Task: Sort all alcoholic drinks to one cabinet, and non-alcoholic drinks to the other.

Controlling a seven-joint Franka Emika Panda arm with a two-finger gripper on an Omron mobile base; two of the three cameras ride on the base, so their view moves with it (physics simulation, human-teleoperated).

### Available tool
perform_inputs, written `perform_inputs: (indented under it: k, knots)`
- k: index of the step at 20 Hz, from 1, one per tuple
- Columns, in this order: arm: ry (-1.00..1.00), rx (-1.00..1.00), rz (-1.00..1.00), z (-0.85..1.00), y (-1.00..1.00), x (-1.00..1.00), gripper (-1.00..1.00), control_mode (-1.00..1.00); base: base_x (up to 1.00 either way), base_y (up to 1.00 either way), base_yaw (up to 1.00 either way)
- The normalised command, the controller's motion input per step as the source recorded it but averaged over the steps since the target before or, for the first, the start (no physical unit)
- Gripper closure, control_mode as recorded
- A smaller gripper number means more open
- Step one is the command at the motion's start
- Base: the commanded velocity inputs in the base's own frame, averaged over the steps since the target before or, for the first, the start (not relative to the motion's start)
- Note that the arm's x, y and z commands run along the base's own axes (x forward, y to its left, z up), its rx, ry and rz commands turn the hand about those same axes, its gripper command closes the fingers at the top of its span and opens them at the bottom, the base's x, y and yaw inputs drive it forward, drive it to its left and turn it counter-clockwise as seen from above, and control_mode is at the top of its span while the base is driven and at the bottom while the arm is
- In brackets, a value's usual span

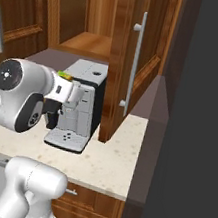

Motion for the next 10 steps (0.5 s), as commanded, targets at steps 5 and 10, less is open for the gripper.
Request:
perform_inputs:
  k: [5, 10]
  knots:
    - [-0.17, -0.03, 0.00, 0.84, 0.00, 0.00, 1.00, -1.00, 0.00, 0.00, 0.00]
    - [-0.02, -0.01, 0.00, 0.93, 0.00, 0.02, 1.00, -1.00, 0.00, 0.00, 0.00]
